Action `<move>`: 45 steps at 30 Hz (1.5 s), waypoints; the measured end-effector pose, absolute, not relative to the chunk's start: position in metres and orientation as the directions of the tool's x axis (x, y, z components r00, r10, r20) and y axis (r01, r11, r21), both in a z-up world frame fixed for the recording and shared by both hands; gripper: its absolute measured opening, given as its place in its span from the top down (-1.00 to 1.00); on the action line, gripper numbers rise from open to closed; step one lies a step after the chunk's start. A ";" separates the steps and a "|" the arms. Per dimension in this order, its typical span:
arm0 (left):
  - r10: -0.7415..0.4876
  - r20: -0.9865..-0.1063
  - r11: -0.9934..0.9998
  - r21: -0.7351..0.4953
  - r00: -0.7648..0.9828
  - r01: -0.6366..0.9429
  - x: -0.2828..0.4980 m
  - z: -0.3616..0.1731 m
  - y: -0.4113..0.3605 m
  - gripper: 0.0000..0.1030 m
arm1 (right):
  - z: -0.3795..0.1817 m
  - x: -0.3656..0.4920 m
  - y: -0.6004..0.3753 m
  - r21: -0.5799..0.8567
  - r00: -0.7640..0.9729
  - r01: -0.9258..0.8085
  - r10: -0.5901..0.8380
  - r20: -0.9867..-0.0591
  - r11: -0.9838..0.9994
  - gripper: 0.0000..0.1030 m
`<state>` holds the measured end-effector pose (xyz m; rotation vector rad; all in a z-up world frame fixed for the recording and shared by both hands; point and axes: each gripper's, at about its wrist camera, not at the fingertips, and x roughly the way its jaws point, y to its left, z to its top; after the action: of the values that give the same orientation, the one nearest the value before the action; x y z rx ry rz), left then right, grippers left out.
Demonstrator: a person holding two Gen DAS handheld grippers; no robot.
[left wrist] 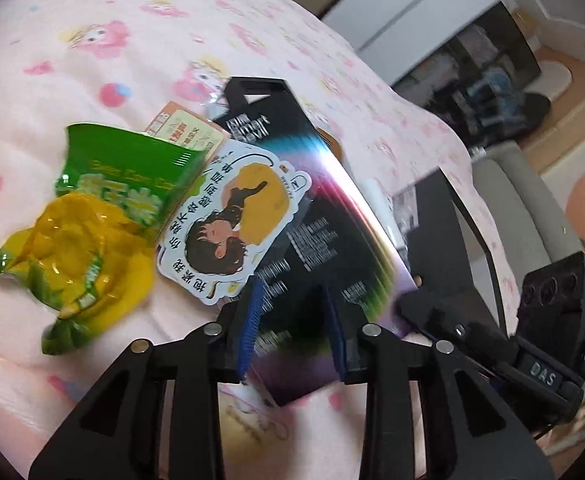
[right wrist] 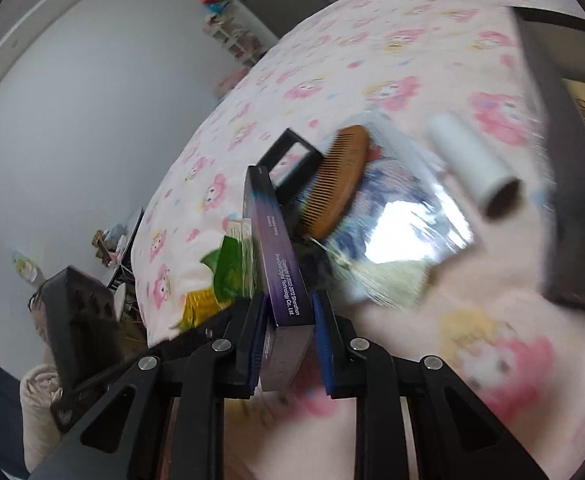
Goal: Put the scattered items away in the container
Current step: 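Close the right gripper on the black Smart Devil box edge, then lift the Smart Devil box with the right gripper and turn it upright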
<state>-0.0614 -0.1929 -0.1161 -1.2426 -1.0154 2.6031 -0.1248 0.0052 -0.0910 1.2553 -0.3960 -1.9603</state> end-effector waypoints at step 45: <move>0.361 -0.790 -0.866 -0.481 -0.495 0.136 -0.043 -0.136 -0.136 0.21 | -0.130 -0.086 0.125 0.432 -0.269 0.183 -0.468 -0.842 -0.883 0.29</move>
<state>-0.0428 -0.1361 -0.1361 -1.4991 -0.7515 2.4938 -0.0861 0.1251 -0.1304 1.5823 -0.3490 -2.1911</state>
